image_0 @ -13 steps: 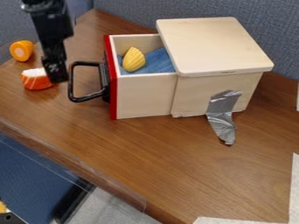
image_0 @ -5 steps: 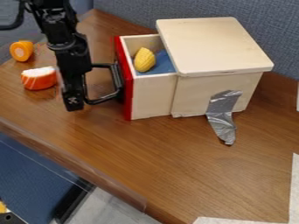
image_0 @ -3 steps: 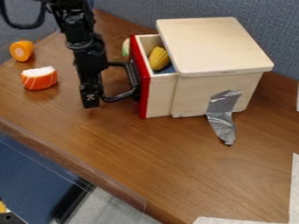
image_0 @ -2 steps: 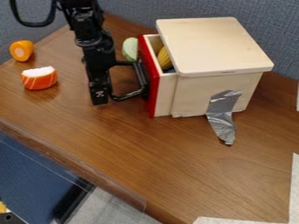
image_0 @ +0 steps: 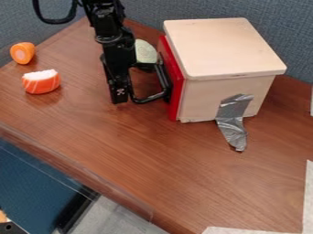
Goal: Close the drawer
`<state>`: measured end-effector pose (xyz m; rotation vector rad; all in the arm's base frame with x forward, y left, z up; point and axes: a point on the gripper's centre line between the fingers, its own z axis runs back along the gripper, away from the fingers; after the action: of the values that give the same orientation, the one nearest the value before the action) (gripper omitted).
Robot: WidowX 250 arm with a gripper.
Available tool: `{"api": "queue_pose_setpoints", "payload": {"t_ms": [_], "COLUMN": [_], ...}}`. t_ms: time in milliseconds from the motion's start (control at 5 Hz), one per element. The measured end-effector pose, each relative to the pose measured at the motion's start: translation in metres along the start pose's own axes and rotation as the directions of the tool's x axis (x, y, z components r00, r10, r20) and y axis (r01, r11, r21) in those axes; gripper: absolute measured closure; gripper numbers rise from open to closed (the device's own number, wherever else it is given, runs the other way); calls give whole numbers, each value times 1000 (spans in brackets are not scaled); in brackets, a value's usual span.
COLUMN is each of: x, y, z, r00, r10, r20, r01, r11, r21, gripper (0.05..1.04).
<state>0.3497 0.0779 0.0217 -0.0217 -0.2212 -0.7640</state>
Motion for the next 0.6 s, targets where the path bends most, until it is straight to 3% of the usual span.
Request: {"api": "queue_pose_setpoints", "payload": {"t_ms": [600], "x": [14], "y": [11], "z": [-8], "r00": [1000], "r10": [18], "r20": [9], "r01": [-18], "r11": [1000], "r21": [-17], "gripper": [83]}}
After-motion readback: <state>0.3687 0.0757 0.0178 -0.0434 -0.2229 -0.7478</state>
